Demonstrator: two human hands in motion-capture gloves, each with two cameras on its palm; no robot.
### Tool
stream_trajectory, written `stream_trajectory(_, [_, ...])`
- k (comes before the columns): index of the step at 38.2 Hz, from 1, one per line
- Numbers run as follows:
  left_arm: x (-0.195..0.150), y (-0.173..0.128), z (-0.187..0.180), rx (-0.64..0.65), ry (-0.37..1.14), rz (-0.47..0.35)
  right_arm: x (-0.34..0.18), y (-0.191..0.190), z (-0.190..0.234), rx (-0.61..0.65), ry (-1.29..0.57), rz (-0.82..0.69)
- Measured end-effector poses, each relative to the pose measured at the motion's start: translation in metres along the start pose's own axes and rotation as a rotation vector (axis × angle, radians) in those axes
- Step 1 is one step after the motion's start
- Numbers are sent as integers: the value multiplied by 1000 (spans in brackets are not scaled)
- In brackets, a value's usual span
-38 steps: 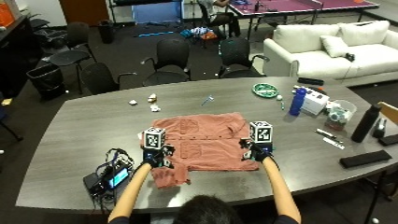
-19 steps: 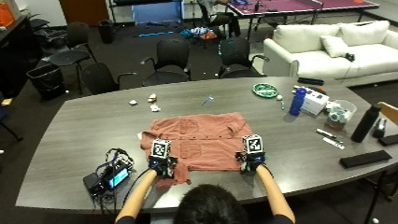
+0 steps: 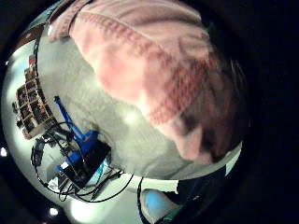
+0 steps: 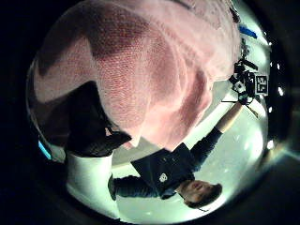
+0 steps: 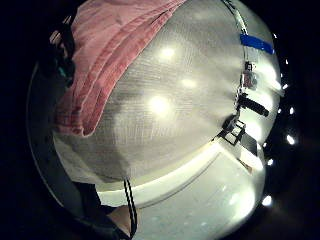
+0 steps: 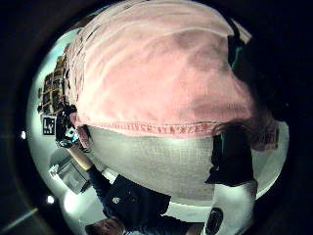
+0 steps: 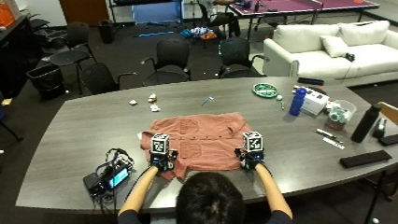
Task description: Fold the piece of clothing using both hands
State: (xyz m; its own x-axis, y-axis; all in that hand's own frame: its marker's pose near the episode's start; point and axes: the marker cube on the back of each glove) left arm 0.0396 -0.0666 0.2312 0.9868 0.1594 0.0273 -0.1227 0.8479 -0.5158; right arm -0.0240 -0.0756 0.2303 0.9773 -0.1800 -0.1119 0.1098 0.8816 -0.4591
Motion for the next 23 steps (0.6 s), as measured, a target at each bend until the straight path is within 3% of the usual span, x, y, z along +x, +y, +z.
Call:
stream_trajectory(5, [-3, -12, -6, 139, -27, -73, 0, -16, -7, 128, -16, -6])
stream_trajectory(9, [0, -19, -12, 254, -83, -55, 1, -24, -11, 195, 21, 25])
stream_trajectory(16, [7, -2, -21, 258, -120, -17, 0, -13, -19, 190, 114, 47])
stream_trajectory(20, [14, 31, -34, 264, -121, 50, 1, 23, -31, 140, 123, 23])
stream_trajectory(23, [17, 52, -35, 159, -100, 63, 4, 53, -42, 109, 126, -5])
